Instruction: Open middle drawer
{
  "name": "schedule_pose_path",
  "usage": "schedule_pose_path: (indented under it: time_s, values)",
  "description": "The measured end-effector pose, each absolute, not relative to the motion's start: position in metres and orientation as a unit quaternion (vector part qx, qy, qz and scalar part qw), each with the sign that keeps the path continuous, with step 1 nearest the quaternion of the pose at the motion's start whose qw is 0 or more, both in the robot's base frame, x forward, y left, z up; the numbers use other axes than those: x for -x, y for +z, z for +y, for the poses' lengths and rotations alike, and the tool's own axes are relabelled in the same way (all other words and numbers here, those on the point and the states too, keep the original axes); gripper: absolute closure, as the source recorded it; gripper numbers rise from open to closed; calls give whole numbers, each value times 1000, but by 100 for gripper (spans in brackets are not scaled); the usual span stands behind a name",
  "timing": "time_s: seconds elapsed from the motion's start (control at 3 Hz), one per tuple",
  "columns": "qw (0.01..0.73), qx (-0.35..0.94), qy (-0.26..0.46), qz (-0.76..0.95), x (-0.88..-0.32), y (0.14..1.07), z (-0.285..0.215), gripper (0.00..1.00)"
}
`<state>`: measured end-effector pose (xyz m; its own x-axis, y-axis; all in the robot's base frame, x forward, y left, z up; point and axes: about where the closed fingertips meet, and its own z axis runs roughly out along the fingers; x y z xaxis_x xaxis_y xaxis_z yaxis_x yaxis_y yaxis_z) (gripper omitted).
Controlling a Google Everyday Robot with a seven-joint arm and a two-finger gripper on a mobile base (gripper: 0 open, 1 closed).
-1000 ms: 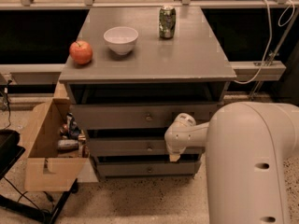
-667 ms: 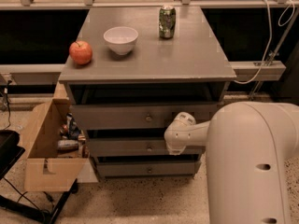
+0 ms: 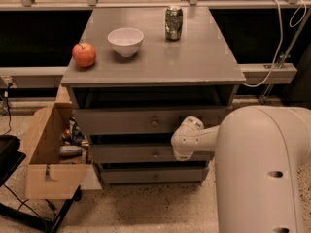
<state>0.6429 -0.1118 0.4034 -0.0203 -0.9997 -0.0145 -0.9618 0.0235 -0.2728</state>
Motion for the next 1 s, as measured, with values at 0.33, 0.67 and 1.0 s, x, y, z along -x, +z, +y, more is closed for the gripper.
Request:
schedule_pose_path:
  time_s: [0.33,0.67,1.0]
  values:
    - [102,692,-93,708,-643,404,-112,100]
    - [102,693,-93,708,-643,406,-112,100]
    - [102,693,-93,708,-643,408,-112,82]
